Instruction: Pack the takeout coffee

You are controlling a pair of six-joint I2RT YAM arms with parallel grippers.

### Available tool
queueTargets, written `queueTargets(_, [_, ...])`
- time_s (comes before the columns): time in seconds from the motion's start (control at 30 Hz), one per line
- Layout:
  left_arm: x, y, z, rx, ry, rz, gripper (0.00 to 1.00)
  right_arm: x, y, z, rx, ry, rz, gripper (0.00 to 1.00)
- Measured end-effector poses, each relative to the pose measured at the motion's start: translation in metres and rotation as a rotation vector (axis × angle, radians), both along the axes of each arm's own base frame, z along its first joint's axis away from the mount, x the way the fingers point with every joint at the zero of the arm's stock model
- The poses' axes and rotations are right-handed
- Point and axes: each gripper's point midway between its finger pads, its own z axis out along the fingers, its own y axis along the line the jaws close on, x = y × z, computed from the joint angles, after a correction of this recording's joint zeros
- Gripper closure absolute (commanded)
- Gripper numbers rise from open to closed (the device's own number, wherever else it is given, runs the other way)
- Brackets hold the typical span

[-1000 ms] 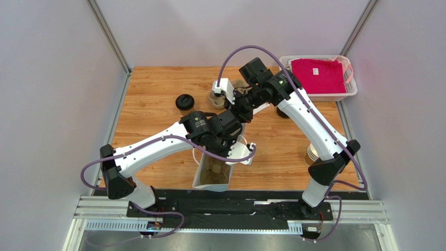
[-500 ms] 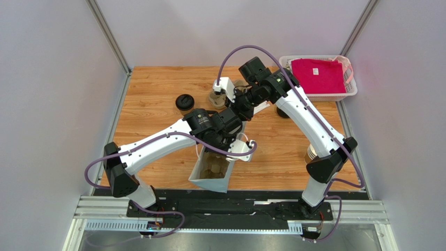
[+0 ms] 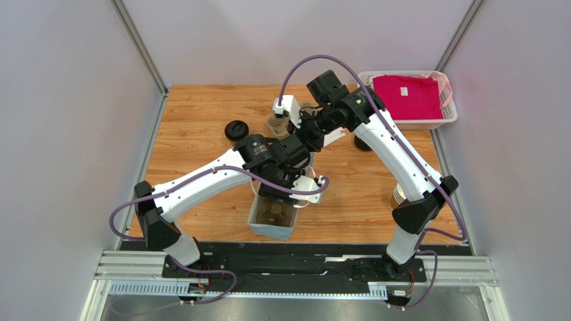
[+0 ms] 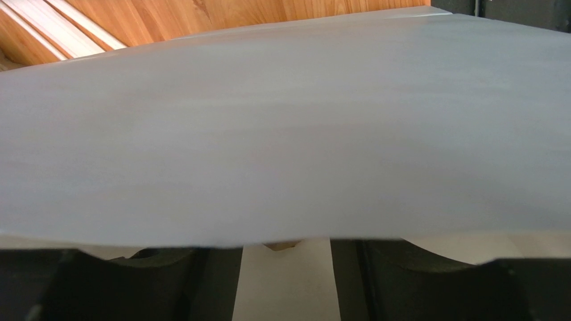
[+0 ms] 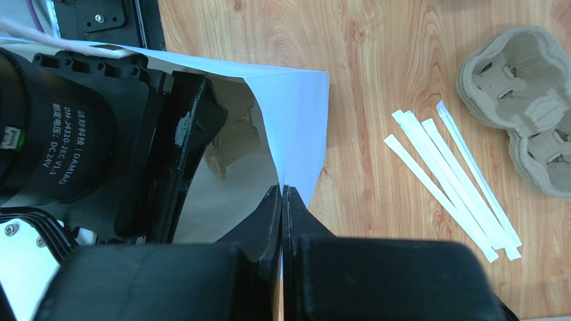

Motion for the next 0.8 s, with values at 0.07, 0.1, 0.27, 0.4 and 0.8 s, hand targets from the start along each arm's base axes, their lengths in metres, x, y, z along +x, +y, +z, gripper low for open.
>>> queueTargets(0.07, [0.000, 0.001, 0.002, 0.002, 0.002, 0.003, 0.41, 0.001, 0.001, 0.002, 0.007, -0.007, 0.000, 1.00])
queueTargets(0.1, [0.000, 0.001, 0.003, 0.001, 0.001, 0.005, 0.41, 0.002, 0.002, 0.003, 0.012, -0.010, 0.001, 1.00])
queueTargets(0.27, [0.002, -0.002, 0.008, -0.021, -0.007, 0.019, 0.36, 0.003, 0.003, 0.005, 0.021, -0.016, 0.002, 1.00])
queueTargets(0.4, [0.007, -0.010, 0.018, -0.088, -0.042, 0.030, 0.34, 0.001, 0.004, 0.005, 0.019, -0.014, 0.007, 1.00])
queueTargets(0.8, [0.022, -0.026, 0.049, -0.257, -0.156, 0.048, 0.34, -0.010, 0.013, 0.000, 0.016, 0.009, 0.046, 1.00])
